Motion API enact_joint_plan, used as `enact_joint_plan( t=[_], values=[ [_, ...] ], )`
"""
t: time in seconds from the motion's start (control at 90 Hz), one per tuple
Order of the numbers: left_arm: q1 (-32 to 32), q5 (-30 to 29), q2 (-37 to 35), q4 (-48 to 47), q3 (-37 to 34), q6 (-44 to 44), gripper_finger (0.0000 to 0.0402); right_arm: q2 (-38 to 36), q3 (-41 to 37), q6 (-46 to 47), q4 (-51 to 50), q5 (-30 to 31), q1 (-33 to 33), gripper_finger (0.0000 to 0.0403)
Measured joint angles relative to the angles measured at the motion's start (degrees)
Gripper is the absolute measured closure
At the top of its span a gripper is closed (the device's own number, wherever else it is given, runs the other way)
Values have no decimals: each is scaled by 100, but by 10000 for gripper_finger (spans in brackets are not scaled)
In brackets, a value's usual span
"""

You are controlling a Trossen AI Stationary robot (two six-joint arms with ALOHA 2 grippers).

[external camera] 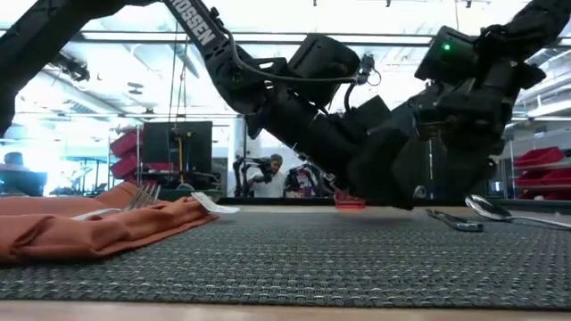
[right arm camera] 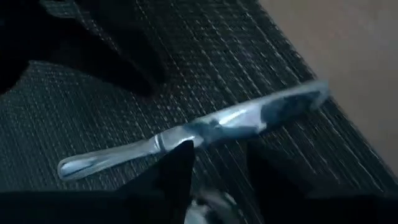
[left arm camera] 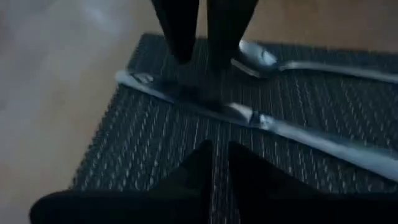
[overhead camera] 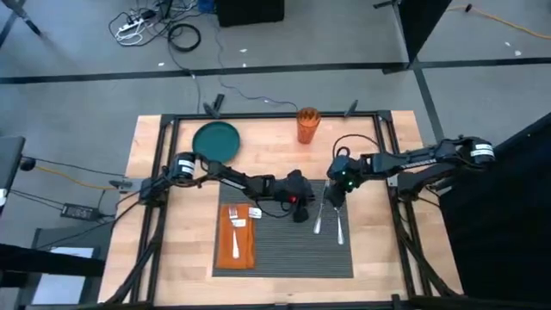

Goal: Set table place
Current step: Put the silver table knife to the left of the silver spoon on the black table placemat

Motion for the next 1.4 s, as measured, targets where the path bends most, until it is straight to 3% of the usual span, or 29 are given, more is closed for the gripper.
enact_joint_plan(
  t=[0.222, 0.467, 0.811, 0.967, 1.111, 1.4],
  values=[
    [-11, 35, -19, -381, 26, -135, 365, 653, 17, -39, 502, 164, 111, 275],
    [-11, 45, -17, -321, 18, -133, 365, 716, -3, -39, 1321, 130, 150, 275],
    [-74, -31, -241, -580, 242, -325, 365, 7, -4, 178, 1164, 79, 39, 276],
    [-59, -460, -164, -529, 269, -292, 365, 109, -4, 317, 1171, 551, 30, 276],
    [23, -501, -163, -517, 198, -264, 365, 193, -5, 268, 1176, 841, 33, 276],
    [26, -502, -10, -398, 138, -149, 365, 216, -5, 265, 1236, 856, 74, 276]
  ],
)
